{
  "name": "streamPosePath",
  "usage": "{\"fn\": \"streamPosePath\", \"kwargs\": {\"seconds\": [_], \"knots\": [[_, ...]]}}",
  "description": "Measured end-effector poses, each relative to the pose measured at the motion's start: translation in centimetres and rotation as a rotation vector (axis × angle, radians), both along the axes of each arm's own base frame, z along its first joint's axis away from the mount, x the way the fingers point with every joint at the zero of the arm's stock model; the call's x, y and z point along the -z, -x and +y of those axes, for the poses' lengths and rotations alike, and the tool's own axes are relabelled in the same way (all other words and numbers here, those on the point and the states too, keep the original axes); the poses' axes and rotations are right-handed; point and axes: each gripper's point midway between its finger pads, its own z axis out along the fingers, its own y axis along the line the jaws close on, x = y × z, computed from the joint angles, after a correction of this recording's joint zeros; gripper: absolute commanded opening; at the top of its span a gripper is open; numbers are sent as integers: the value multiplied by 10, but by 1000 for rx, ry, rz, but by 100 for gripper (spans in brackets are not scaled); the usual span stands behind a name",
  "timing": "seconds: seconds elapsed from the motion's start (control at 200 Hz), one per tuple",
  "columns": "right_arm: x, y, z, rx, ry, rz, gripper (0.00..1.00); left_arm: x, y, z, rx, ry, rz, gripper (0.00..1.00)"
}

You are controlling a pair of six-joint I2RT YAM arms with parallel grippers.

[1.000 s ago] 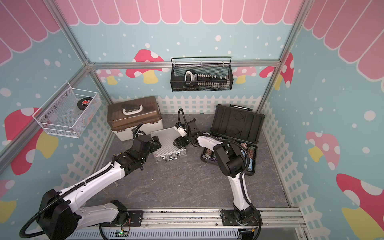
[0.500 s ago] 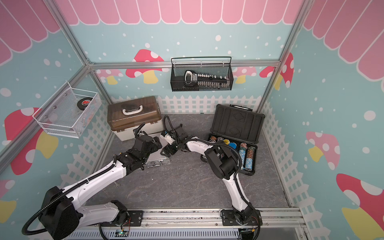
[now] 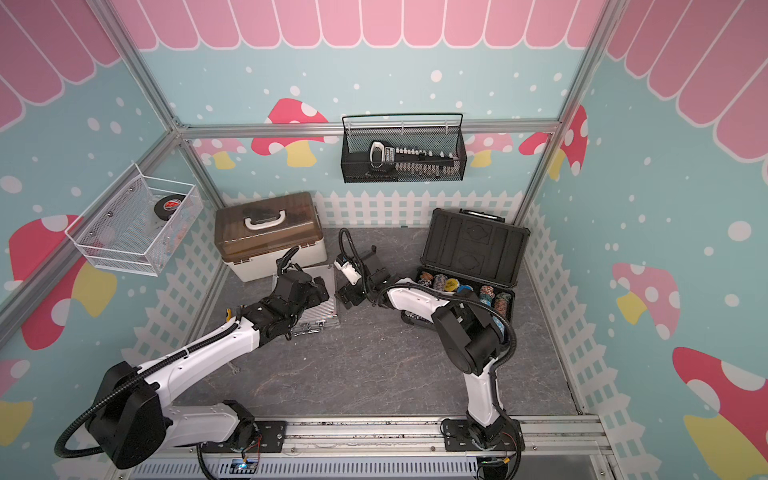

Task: Close the poker set cases
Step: Move the poker set case to the center of the board.

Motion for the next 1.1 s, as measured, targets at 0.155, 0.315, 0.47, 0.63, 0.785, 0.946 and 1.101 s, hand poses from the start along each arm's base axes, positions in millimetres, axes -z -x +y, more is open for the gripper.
{"fn": "streamPosePath", "kwargs": {"seconds": [0.155,0.315,0.47,0.63,0.785,0.946,1.101], "knots": [[-52,-26,-59,196,-10,-140,94,4,-8,-28,75,-31,21,98],[-66,-53,-140,448,31,-195,94,4,-15,-76,187,-51,30,98],[-59,-61,-194,624,119,-204,94,16,-21,-115,275,-58,61,98],[-53,-70,-253,786,148,-183,93,37,-23,-148,351,-51,112,97],[-52,-77,-317,944,152,-160,92,52,-22,-170,405,-39,153,97],[-46,-74,-364,1063,160,-123,91,61,-21,-182,438,-25,179,97],[-41,-68,-400,1151,165,-86,91,62,-20,-188,467,-16,190,97]]}}
